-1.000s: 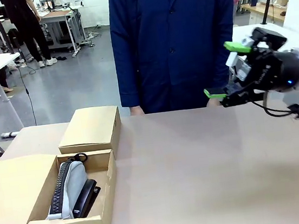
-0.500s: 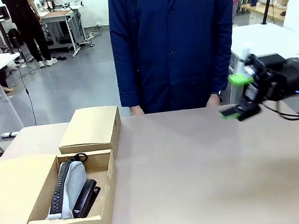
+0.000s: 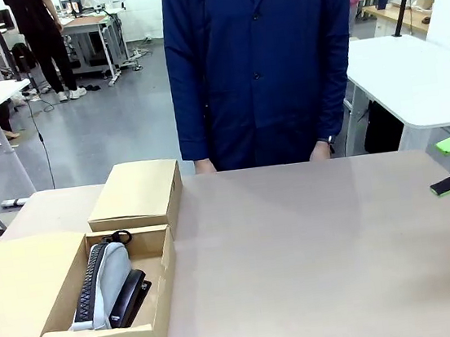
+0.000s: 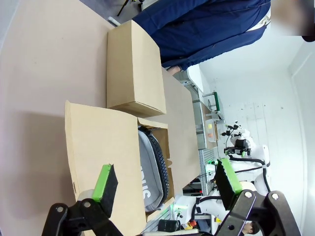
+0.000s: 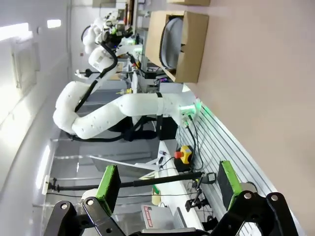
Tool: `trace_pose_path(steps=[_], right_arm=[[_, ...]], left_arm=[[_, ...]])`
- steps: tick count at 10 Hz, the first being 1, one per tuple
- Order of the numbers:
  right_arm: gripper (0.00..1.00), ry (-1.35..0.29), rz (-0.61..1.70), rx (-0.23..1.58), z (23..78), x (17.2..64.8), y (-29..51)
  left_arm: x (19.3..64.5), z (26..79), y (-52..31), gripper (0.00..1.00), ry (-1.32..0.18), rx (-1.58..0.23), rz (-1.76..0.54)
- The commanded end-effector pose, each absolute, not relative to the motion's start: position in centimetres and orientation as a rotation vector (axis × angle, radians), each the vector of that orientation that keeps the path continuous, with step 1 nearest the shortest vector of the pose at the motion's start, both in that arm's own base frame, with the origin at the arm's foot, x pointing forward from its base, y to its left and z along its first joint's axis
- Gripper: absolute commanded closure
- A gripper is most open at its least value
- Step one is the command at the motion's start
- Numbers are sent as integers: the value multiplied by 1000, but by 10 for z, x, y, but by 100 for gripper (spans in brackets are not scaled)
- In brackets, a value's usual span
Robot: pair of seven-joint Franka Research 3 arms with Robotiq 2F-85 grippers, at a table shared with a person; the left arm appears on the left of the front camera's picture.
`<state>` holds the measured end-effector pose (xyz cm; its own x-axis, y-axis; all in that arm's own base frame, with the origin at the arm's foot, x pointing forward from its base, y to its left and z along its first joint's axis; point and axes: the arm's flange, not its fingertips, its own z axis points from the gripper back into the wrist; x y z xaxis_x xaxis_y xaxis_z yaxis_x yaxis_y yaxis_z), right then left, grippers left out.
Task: Place items inside the box.
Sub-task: Pick up a Pencil pouch or Stapler and place it inside the Mailer Box closest to the robot, then close the lid of the Mailer Box closest to the robot.
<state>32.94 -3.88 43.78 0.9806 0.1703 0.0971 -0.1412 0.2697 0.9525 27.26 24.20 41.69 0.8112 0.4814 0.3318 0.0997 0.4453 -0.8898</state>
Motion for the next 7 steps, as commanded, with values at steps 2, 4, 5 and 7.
trace_pose_path(steps=[2, 4, 5, 7], right_arm=[[0, 15, 239, 1279, 435, 338, -25], [0, 15, 239, 1279, 435, 338, -25], [0, 15, 239, 1279, 435, 338, -25], [0, 15, 239, 1279, 435, 338, -25]], left_arm=[[274, 417, 242, 0, -638, -1115, 244], [274, 417, 242, 0, -638, -1115, 244], [274, 417, 242, 0, -638, -1115, 244], [274, 417, 242, 0, -638, -1115, 244]])
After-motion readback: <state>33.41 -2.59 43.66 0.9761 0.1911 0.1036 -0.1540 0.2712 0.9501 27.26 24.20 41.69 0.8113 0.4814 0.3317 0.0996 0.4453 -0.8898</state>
